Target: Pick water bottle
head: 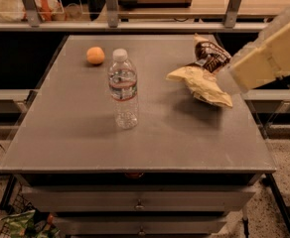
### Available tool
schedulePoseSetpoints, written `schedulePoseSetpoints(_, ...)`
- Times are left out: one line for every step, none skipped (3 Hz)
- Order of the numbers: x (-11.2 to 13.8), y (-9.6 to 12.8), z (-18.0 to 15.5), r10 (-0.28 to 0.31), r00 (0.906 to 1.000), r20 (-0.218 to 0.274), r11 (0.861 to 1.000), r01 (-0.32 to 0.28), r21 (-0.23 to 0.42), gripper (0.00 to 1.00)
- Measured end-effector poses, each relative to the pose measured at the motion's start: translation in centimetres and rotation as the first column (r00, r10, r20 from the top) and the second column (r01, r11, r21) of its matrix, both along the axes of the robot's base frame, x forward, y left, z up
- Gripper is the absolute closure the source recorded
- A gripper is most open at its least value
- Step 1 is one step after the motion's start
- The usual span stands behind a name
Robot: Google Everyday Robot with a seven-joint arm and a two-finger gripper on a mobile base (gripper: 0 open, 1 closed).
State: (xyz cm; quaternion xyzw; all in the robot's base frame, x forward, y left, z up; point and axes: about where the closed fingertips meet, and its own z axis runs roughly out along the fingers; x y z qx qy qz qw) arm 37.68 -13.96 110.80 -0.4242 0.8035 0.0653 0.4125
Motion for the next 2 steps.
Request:
schedulePoseSetpoints(-0.7,-1.0,-3.0,-0.043,0.9986,-0.029,0.992,0.046,0.116,0.00)
schedulePoseSetpoints(-1.9,-0.8,-6.6,-0.050,0.9962,-0.070,0.977,0.064,0.201,0.00)
